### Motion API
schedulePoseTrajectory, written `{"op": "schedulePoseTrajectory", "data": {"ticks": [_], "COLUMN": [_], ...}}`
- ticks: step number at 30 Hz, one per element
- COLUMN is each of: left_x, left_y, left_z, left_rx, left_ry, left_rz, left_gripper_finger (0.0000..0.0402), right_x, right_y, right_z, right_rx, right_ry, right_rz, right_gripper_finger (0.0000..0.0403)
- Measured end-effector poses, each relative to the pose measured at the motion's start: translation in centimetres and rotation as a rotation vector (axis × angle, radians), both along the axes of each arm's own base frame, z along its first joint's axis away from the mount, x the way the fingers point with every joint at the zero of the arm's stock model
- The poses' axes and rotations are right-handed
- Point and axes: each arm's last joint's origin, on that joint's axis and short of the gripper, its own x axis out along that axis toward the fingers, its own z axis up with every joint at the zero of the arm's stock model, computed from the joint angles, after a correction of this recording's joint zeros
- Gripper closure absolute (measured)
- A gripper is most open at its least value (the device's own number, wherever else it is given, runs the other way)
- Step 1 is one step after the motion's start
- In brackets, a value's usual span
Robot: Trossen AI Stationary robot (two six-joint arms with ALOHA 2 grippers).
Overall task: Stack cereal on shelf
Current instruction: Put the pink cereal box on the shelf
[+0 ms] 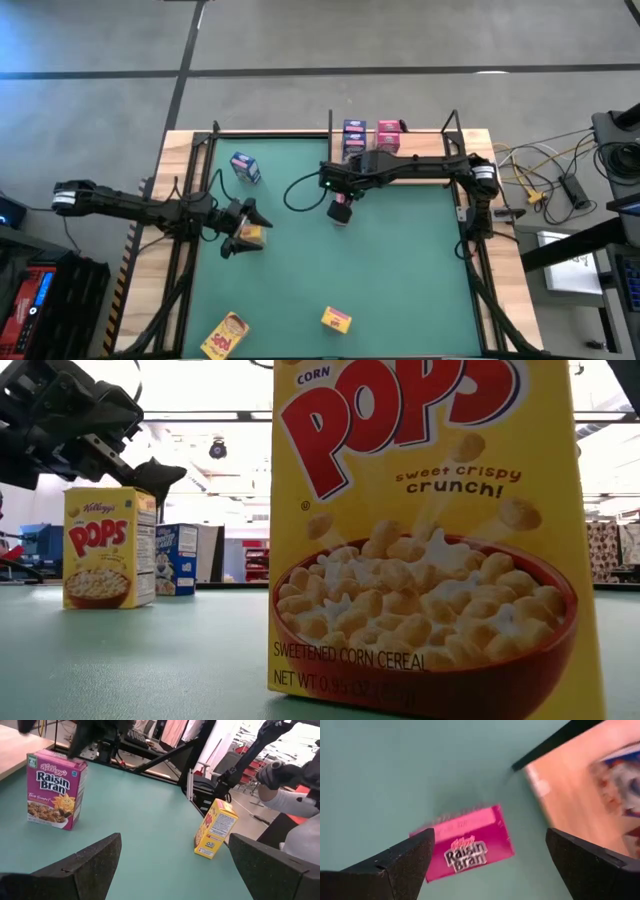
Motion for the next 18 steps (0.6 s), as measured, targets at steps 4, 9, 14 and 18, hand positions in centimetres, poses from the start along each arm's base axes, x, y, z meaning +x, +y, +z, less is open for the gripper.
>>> {"op": "schedulePoseTrajectory", "data": {"ticks": [4, 9, 14, 18], "left_x": [0.11, 0.24, 0.30, 0.31], "left_y": [0.01, 0.00, 0.01, 0.00], "left_z": [0.24, 0.59, 0.75, 0.75], "left_rx": [0.000, 0.001, 0.001, 0.001], "left_ry": [-0.007, -0.018, -0.023, -0.024], "left_rz": [0.001, 0.000, 0.001, 0.001], "left_gripper_finger": [0.0049, 0.0049, 0.0049, 0.0049], "right_x": [-0.12, -0.18, -0.25, -0.45], "right_y": [-0.17, -0.68, -0.59, -0.46], "right_z": [-0.22, -0.22, -0.02, 0.27], "right_rx": [0.031, 0.038, 0.065, 0.100], "right_ry": [0.025, 0.023, 0.016, 0.024], "right_rz": [0.061, 0.069, 0.074, 0.027], "right_gripper_finger": [0.0032, 0.0032, 0.0032, 0.0032]}}
